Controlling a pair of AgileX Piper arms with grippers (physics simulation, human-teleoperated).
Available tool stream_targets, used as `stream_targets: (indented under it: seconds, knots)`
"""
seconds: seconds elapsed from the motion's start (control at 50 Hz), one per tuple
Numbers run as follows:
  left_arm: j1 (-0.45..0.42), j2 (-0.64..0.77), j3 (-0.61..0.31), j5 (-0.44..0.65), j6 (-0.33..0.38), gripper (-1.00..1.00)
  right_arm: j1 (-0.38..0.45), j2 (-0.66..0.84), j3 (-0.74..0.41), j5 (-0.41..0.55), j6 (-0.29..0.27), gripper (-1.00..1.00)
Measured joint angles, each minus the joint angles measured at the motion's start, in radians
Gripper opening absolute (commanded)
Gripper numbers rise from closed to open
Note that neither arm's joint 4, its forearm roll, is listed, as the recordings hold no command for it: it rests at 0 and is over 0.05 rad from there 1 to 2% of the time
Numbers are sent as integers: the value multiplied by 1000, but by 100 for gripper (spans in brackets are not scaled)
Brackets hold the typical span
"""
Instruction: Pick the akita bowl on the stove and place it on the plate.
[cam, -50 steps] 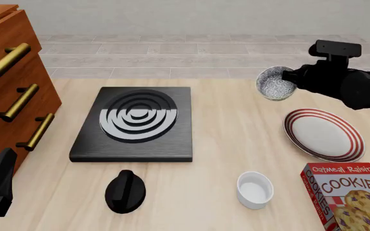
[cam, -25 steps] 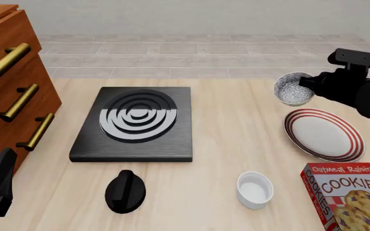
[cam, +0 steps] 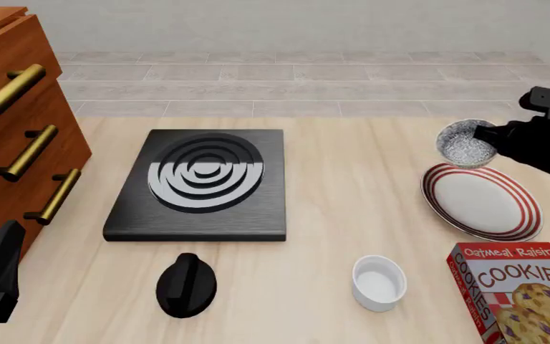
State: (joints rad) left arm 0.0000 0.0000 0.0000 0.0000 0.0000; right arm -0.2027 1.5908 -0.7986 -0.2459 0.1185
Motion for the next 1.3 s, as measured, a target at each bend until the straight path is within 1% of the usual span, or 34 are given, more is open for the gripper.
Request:
stream_targets:
  seconds: [0.56,1.06,1.3]
  knots:
    - [0,0,0,0,0,100,-104,83,60,-99,18,-100]
    - [0,0,0,0,0,100,-129,179,93,-179,38,-100]
    - [0,0,0,0,0,100,-136,207,92,-211,38,-100]
